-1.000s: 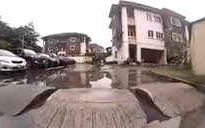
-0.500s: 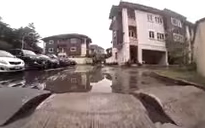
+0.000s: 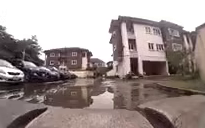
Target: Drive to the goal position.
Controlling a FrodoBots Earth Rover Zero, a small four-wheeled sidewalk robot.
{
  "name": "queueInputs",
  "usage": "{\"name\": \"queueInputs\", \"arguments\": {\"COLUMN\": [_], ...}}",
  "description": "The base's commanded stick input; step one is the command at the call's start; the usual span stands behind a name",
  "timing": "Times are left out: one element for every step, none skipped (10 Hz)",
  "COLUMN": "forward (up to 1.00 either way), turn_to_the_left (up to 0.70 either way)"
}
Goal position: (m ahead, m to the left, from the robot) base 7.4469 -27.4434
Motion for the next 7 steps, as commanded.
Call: {"name": "queueInputs", "arguments": {"forward": [0.5,0.5,0.5,0.5,0.5,0.5,0.5], "turn_to_the_left": [0.0,0.0,0.0,0.0,0.0,0.0,0.0]}}
